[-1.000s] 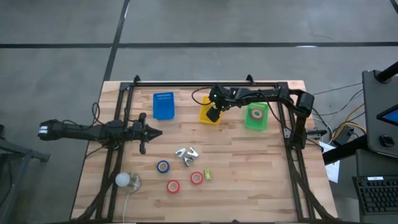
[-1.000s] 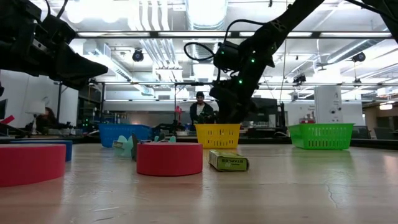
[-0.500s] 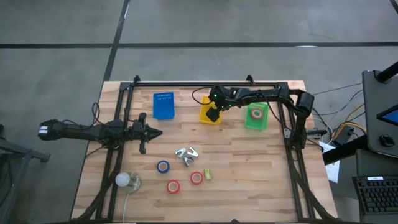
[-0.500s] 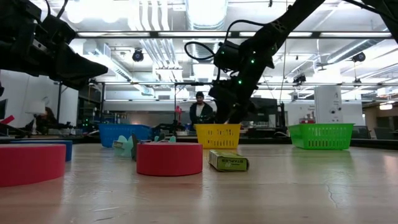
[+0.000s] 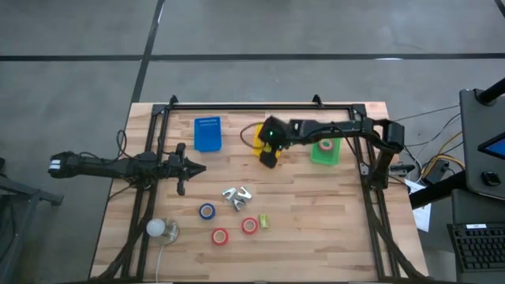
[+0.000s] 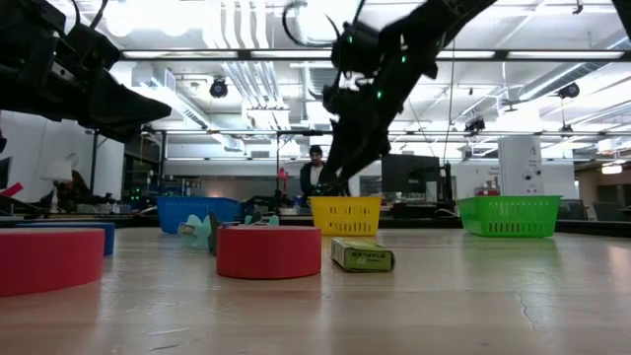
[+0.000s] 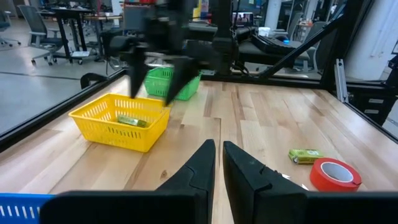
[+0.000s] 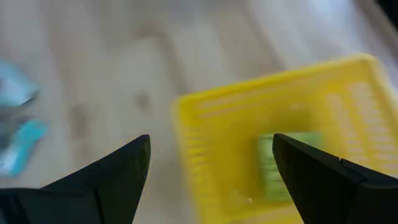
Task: Pick and place Stapler, Stapler remover, tape
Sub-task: Put the green staple box into the yellow bin
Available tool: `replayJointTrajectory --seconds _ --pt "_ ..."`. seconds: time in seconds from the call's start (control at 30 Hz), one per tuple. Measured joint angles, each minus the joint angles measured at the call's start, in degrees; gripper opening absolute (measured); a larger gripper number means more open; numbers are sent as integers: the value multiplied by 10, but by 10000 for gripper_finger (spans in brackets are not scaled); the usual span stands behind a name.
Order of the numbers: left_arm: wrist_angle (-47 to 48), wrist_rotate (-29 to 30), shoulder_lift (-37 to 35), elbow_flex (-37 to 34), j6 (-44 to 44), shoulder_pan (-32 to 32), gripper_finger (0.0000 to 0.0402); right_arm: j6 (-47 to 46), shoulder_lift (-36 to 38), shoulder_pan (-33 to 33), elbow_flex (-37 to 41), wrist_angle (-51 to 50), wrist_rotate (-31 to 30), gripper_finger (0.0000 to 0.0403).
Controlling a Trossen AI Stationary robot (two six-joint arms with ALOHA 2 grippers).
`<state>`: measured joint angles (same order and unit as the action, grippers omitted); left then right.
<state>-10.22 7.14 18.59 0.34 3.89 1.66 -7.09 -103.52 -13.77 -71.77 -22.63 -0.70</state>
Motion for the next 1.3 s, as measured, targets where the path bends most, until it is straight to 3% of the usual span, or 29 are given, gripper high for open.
replayJointTrajectory --seconds 0.57,0.83,1.3 --pt "0 0 0 0 0 0 35 -1 -9 267 24 28 2 336" --pt "0 0 0 0 0 0 35 -30 -42 305 25 49 -34 378" --pt "0 0 0 0 0 0 35 -93 -49 345 56 98 -71 382"
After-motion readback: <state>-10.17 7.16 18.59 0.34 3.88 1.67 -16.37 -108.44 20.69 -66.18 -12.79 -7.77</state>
